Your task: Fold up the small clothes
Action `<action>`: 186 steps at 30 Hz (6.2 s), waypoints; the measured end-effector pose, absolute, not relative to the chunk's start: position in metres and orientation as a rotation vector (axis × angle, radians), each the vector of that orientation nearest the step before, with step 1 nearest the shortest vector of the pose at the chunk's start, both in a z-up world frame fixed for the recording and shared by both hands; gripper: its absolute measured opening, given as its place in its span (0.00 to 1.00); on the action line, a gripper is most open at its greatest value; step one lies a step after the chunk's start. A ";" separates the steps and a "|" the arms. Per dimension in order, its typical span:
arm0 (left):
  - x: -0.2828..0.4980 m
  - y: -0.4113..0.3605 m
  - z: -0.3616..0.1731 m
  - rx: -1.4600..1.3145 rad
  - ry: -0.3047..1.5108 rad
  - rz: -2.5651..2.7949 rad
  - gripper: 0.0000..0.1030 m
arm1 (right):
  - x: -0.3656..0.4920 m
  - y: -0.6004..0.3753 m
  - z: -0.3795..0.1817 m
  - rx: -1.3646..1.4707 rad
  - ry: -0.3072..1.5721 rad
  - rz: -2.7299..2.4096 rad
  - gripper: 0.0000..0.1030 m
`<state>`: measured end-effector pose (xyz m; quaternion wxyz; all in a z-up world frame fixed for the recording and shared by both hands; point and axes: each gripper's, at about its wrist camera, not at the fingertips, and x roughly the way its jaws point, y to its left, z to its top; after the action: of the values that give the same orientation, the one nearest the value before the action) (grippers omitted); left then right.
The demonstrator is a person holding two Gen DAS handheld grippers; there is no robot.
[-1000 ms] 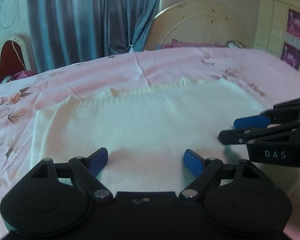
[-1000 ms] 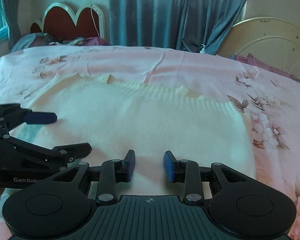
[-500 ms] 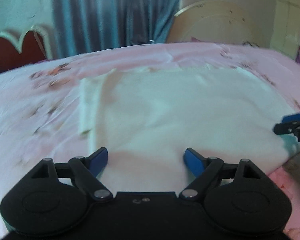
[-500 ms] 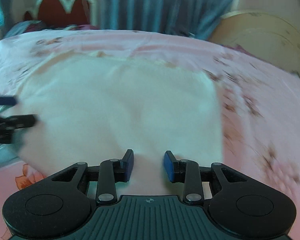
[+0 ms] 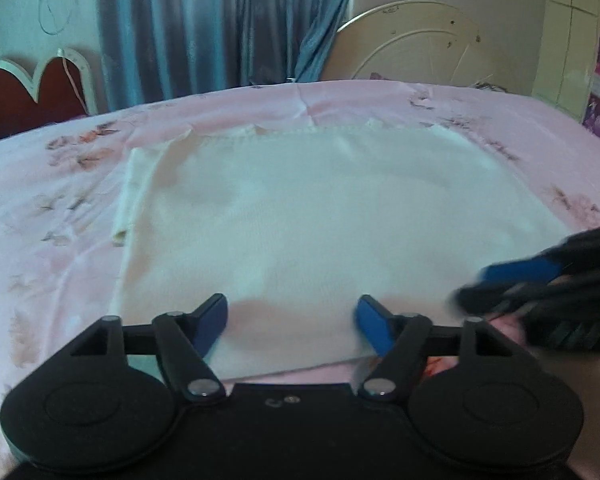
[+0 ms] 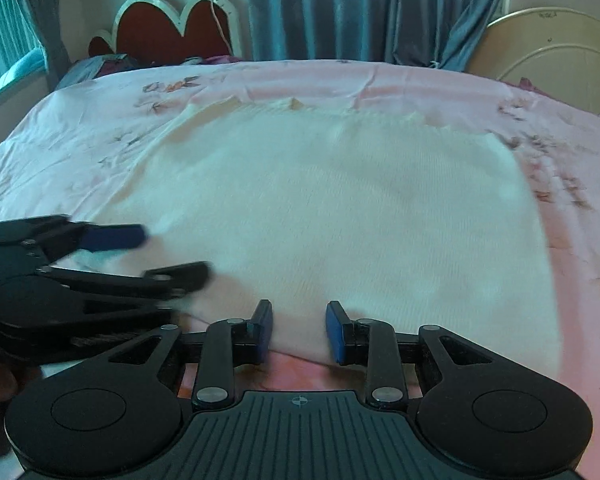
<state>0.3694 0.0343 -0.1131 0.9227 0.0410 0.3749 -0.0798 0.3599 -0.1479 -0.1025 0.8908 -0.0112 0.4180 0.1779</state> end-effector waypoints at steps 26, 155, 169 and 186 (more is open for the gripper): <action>0.350 0.075 -0.111 0.014 0.780 -0.077 0.61 | 0.334 -0.238 -0.105 0.017 0.878 0.153 0.16; 0.478 -0.023 -0.068 -0.186 0.739 -0.443 0.31 | 0.471 -0.281 -0.073 0.429 0.865 0.401 0.10; 0.493 -0.050 -0.083 -0.039 0.872 -0.504 0.31 | 0.472 -0.310 -0.109 0.554 0.948 0.331 0.11; 0.498 -0.041 -0.061 -0.057 0.757 -0.487 0.40 | 0.461 -0.326 -0.057 0.424 0.791 0.185 0.39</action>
<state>0.4975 -0.0411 -0.0612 0.9000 -0.0276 0.3658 -0.2356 0.4606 -0.3257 -0.0572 0.8968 0.2046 0.3820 0.0891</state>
